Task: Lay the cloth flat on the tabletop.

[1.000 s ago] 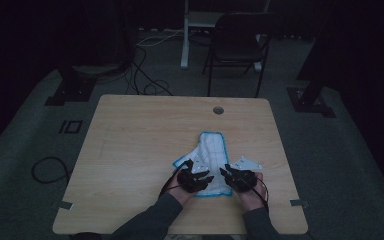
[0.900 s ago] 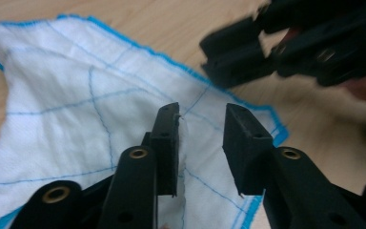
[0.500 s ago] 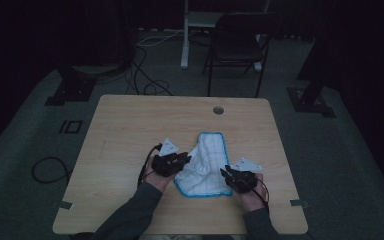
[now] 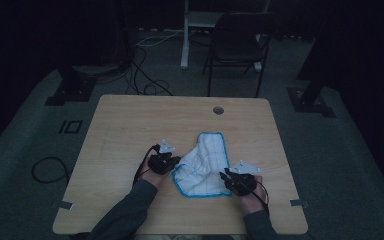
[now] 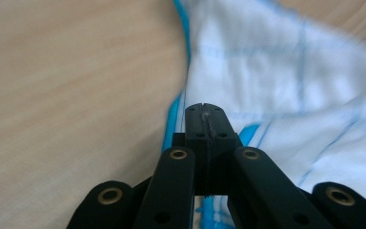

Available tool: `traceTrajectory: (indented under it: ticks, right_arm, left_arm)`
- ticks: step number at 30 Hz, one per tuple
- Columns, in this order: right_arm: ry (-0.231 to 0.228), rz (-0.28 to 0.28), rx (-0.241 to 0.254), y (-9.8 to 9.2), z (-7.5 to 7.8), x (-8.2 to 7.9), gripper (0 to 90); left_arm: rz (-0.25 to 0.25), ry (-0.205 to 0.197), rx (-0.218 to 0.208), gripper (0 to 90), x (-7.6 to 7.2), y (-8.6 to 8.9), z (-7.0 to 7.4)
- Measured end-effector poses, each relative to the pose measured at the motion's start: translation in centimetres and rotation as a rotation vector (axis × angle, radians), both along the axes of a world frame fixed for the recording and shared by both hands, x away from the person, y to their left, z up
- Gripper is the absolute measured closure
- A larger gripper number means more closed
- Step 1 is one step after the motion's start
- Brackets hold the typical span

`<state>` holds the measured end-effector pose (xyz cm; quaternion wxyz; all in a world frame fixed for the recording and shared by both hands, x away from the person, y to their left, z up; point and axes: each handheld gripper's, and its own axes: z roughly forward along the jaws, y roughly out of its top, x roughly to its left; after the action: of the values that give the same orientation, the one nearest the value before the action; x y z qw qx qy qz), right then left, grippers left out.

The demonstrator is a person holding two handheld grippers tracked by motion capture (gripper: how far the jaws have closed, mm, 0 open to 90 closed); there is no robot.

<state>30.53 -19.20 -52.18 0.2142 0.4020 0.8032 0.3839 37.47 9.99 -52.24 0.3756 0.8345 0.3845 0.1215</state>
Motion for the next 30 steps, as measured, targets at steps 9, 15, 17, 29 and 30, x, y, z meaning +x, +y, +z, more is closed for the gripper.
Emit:
traceTrajectory:
  ticks: [9,15,17,29,30]
  right_arm:
    - [0.023,0.016,-0.011,0.3,-0.8,-0.5,69.9]
    - [0.026,0.028,-0.010,0.6,-1.0,-0.5,68.2]
    - [0.033,0.030,-0.014,0.7,-1.1,-0.5,68.2]
    - [0.044,0.031,-0.020,0.8,-1.5,-0.4,68.2]
    - [0.045,0.031,-0.020,0.7,-1.5,-0.4,68.2]
  left_arm:
    - [0.015,0.032,0.029,90.0,0.5,0.1,-1.4]
    - [0.053,0.024,0.042,90.0,1.1,1.1,-1.3]
    - [0.064,0.022,0.048,90.0,1.4,1.5,-1.3]
    - [0.112,0.021,0.073,90.0,2.6,3.7,-1.1]
    - [0.118,0.021,0.076,90.0,2.7,3.9,-1.1]
